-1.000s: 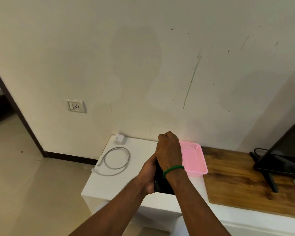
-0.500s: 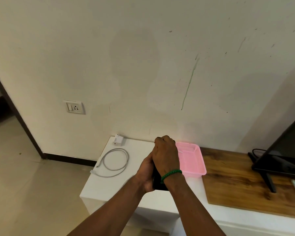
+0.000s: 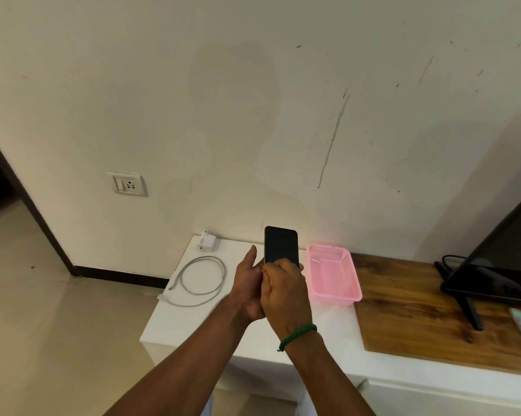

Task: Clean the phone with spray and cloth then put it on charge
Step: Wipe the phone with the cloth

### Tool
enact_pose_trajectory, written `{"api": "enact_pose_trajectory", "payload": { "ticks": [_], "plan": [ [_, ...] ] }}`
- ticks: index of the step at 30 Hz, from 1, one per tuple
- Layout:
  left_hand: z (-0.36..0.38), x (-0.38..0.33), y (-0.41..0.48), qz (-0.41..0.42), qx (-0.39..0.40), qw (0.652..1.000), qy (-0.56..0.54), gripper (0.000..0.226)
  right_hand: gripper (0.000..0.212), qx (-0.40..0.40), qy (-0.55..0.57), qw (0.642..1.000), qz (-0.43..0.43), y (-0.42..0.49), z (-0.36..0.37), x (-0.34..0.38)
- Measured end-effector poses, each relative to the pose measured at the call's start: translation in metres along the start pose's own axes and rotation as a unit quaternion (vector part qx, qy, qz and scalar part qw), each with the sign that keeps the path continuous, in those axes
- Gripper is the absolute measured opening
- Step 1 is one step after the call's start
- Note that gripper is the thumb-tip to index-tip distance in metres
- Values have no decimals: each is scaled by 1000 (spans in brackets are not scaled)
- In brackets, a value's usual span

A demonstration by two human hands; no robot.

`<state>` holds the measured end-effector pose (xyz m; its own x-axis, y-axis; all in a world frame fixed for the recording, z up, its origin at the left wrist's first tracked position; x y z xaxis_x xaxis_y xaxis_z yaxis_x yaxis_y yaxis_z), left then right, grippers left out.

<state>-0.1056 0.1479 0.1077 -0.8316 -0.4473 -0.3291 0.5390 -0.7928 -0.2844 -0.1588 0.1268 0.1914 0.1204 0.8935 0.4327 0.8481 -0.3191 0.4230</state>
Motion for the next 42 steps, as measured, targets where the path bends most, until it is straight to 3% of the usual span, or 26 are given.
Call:
{"api": "enact_pose_trajectory", "payload": {
  "ticks": [4,10,14,17,22,30,33,35,42],
  "plan": [
    [6,-6,-3,16,26,1000,1,80,23,4,9,1000,-5,-17,4,-3],
    [14,-11,-7,39,19,999,31,68,23,-3,-15,1000,-24,-33,6,-1],
    [15,-12,-7,62,8,997,34,66,58,-48,-35,997,-52,-38,2,3],
    [13,-14,-6,65,-5,998,26,62,57,-66,-39,994,-75,-44,0,5],
    [13,-13,-5,59,-7,998,11,59,75,-78,-45,992,-83,-49,0,4],
    [16,-15,-7,52,23,998,-6,58,50,-94,-63,991,-76,-49,-6,-5],
    [16,-15,-8,50,20,999,0,58,4,-99,-70,990,-77,-48,-6,-15],
    [15,-16,-8,51,16,999,0,58,19,-85,-65,992,-64,-47,-4,-25],
    [10,-18,-8,56,20,998,-1,56,25,-104,-63,992,-33,-42,-13,-49]
  ]
}}
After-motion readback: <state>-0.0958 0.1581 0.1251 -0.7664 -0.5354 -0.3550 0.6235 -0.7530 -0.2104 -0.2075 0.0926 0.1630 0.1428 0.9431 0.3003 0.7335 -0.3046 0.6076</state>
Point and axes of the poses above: each hand's wrist, its own y-axis towards the middle knuckle, its own z-axis out of the palm, x = y × z, the point moved 6 cm from there along y, towards the middle knuckle, and after that the axes turned 7 degrees about -y, right-handed, at the moved point
